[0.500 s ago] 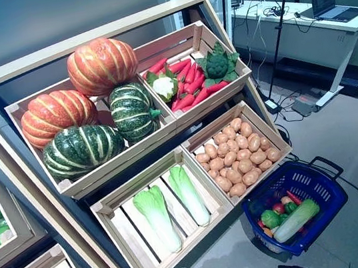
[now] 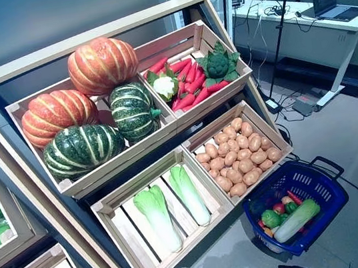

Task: Put vegetables into the basket

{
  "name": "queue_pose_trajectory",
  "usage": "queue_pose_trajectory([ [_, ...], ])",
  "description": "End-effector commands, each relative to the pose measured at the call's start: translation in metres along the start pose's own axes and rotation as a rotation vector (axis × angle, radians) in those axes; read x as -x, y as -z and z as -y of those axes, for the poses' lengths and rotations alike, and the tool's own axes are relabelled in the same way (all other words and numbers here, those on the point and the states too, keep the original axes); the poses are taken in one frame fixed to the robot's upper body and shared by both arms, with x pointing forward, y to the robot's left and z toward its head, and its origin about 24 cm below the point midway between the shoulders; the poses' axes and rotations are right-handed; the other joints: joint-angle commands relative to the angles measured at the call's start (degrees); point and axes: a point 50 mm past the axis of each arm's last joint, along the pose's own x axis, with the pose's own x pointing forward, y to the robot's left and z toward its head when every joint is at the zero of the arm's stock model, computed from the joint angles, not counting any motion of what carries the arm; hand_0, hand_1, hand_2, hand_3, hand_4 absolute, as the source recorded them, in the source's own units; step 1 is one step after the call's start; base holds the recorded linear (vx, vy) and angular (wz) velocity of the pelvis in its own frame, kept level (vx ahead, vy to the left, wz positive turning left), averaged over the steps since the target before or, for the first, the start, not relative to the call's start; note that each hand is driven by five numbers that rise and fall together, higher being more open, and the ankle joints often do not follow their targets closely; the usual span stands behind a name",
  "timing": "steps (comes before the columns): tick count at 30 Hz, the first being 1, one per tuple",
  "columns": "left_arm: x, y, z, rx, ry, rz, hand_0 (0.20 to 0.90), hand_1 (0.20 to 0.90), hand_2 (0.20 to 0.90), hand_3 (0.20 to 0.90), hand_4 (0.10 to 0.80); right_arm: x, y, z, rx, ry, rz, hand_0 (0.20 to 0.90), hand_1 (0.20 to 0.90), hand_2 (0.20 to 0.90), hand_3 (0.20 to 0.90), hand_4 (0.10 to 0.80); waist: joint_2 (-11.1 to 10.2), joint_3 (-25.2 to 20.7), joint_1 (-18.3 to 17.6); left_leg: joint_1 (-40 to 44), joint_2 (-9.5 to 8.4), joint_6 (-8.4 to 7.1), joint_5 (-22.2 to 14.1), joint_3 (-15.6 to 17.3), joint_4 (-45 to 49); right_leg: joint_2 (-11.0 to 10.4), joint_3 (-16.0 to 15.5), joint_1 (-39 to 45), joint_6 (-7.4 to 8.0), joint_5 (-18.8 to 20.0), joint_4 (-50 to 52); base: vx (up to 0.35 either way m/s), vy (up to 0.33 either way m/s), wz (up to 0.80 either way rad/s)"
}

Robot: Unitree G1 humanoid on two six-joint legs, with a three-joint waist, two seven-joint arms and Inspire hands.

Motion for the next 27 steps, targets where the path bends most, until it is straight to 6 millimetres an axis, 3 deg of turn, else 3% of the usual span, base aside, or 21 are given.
queue_pose_trajectory([
  [1, 0.005, -0.064, -0.042, -0.063, -0.146, 0.236, 0.9, 0.9, 0.9, 0.9, 0.8, -0.002, -0.018, -0.007, 0.039, -0.052, 0.042, 0.9, 0.9, 0.9, 0.9, 0.8, -3.3, 2.0, 0.3, -0.2, -2.96, 2.42, -2.3, -1.6, 0.1, -3.2, 0.1, -1.8, -0.34, 1.9, 1.6, -0.039, 0.037, -0.01],
  [2, 0.014, -0.093, -0.056, -0.099, -0.194, 0.337, 0.9, 0.9, 0.9, 0.9, 0.8, -0.001, -0.021, -0.003, 0.043, -0.047, 0.05, 0.9, 0.9, 0.9, 0.9, 0.8, -3.0, 2.3, 0.3, -0.7, -3.06, 2.49, -2.2, -1.6, 0.1, -3.3, 0.3, -2.4, -0.33, 1.9, 1.8, -0.048, 0.033, -0.01],
  [5, 0.034, -0.133, -0.073, -0.179, -0.274, 0.469, 0.9, 0.9, 0.9, 0.9, 0.8, 0.0, -0.021, 0.004, 0.042, -0.029, 0.055, 0.9, 0.9, 0.9, 0.9, 0.8, -2.4, 2.6, 0.6, -1.4, -3.26, 2.6, -2.1, -2.1, 0.1, -3.4, 0.4, -3.2, -0.29, 2.1, 1.8, -0.051, 0.033, 0.01],
  [10, 0.082, -0.18, -0.112, -0.465, -0.523, 0.657, 0.9, 0.9, 0.9, 0.9, 0.8, 0.002, -0.012, 0.014, 0.018, -0.006, 0.055, 0.9, 0.9, 0.9, 0.9, 0.8, -1.8, 2.7, 1.3, -1.9, -3.65, 2.82, -2.3, -3.0, 0.1, -3.7, -0.3, -3.0, -0.29, 2.3, 1.3, -0.008, 0.009, 0.07],
  [15, 0.11, -0.193, -0.138, -0.72, -0.739, 0.681, 0.9, 0.9, 0.9, 0.9, 0.8, 0.003, -0.004, 0.016, 0.01, -0.008, 0.047, 0.9, 0.9, 0.9, 0.9, 0.8, -2.1, 2.3, 1.6, -1.6, -3.72, 2.78, -2.5, -3.3, 0.1, -3.9, -1.1, -2.1, -0.27, 2.2, 0.8, 0.051, -0.025, 0.07],
  [20, 0.129, -0.191, -0.175, -1.09, -1.067, 0.55, 0.9, 0.9, 0.9, 0.9, 0.8, 0.005, 0.0, 0.024, 0.035, -0.018, 0.051, 0.9, 0.9, 0.9, 0.9, 0.8, -2.3, 2.4, 0.9, -1.3, -3.68, 2.8, -2.4, -3.1, 0.1, -3.7, -1.3, -2.4, -0.45, 1.4, 2.1, 0.049, -0.012, 0.06],
  [24, 0.126, -0.191, -0.177, -1.28, -1.167, 0.524, 0.9, 0.9, 0.9, 0.9, 0.8, 0.006, -0.008, 0.031, 0.04, -0.005, 0.071, 0.9, 0.9, 0.9, 0.9, 0.8, -1.9, 4.2, 0.4, -2.9, -3.71, 2.78, -2.4, -3.7, 2.9, -3.6, -1.0, -4.8, -1.48, -1.0, 7.7, -0.027, 0.004, 0.02],
  [27, 0.126, -0.197, -0.181, -1.421, -1.252, 0.478, 0.9, 0.9, 0.9, 0.9, 0.8, 0.008, -0.027, 0.041, 0.051, 0.011, 0.125, 0.9, 0.9, 0.9, 0.9, 0.8, -1.3, 7.7, -0.2, -5.6, -4.31, 2.63, -3.2, -4.3, 7.9, -3.6, -1.1, -7.6, -2.72, -3.0, 13.0, -0.11, 0.038, 0.12],
])
